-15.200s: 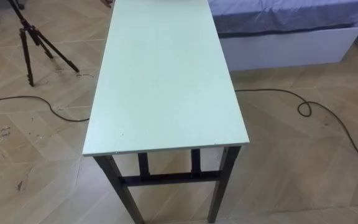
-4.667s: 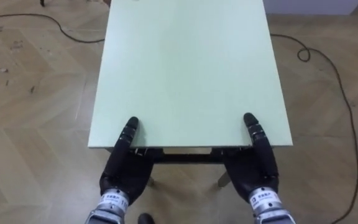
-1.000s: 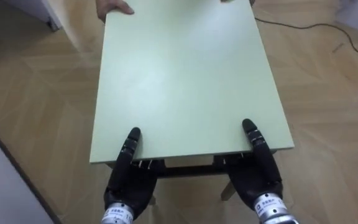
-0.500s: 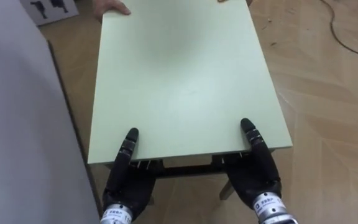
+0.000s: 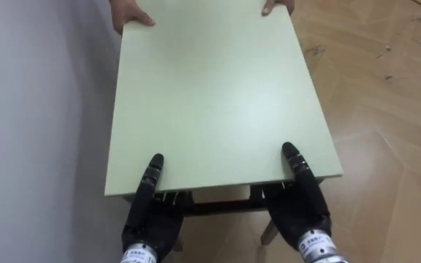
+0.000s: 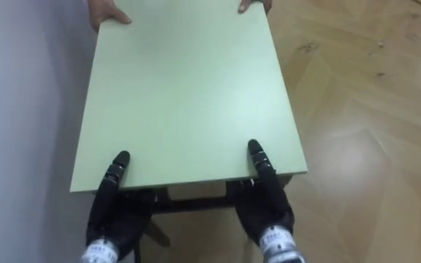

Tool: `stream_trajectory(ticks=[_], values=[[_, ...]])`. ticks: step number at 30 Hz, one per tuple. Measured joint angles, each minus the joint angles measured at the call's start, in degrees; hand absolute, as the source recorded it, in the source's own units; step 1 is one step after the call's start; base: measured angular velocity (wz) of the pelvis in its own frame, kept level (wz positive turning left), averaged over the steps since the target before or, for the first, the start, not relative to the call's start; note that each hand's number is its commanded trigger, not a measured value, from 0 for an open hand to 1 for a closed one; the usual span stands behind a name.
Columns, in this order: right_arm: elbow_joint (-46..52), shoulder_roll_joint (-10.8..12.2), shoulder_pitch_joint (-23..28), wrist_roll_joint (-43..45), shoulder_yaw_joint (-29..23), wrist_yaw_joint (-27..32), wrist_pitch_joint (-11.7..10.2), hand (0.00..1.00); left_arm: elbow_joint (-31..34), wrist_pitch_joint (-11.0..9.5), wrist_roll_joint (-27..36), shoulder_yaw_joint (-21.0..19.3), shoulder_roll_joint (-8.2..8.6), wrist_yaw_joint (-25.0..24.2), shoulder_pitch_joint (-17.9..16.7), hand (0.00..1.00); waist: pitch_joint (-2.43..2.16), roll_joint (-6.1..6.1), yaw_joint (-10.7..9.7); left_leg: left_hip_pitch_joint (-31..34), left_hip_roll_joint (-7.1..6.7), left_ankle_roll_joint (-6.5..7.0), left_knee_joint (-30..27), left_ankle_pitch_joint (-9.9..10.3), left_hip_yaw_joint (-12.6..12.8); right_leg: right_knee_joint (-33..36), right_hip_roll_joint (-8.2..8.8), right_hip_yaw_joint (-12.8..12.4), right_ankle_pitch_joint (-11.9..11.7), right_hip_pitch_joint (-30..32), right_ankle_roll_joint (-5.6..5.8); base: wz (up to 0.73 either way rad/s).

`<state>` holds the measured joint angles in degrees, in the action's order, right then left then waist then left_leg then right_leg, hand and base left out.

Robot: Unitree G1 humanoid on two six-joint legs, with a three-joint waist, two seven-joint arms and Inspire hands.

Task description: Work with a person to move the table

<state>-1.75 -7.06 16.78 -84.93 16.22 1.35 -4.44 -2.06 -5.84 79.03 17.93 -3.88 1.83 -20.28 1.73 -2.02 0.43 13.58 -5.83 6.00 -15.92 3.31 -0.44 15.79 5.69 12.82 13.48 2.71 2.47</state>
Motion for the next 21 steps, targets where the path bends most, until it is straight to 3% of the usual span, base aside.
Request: stream_trajectory(ticks=[4, 10, 13, 21], values=[[-0.7, 0.2, 0.1, -0.5, 0.6, 0.0, 0.1, 1.0, 0.0, 0.4, 0.0, -0.4, -0.83, 0.2, 0.0, 1.0, 0.01, 0.8, 1.4, -0.3, -0.43, 0.18, 1.1, 0.0, -0.8, -3.3, -0.6, -1.0, -1.2, -2.4, -0.05, 0.18], [-0.8, 0.5, 0.2, -0.4, 0.6, 0.0, -0.4, 1.0, 0.1, 0.6, 0.0, -0.2, -1.02, 0.4, 0.2, 1.0, 0.25, 2.37, 0.2, -0.3, -1.0, 0.29, 1.4, 0.1, -2.1, -3.4, -0.93, -1.2, -1.3, -3.4, -0.05, 0.29], [-0.9, 0.4, 0.2, -0.5, 0.4, 0.0, -0.4, 1.0, 0.1, 1.1, 0.0, -0.3, -1.01, 0.7, 0.4, 1.0, 0.27, 2.4, -1.1, -0.2, -0.84, 0.58, 1.3, 0.3, -1.2, -3.4, -1.1, -0.6, -1.3, -3.9, -0.04, 0.31], [-2.1, 1.0, 0.2, -0.5, 0.3, 0.0, -0.4, 1.0, 0.0, 3.4, 0.0, -1.5, -1.17, 1.7, 0.5, 1.0, 0.34, 2.24, -1.6, -0.3, -1.09, 0.94, 1.2, 0.8, -1.3, -3.4, -1.01, -1.7, -1.3, -4.3, -0.04, 0.02]])
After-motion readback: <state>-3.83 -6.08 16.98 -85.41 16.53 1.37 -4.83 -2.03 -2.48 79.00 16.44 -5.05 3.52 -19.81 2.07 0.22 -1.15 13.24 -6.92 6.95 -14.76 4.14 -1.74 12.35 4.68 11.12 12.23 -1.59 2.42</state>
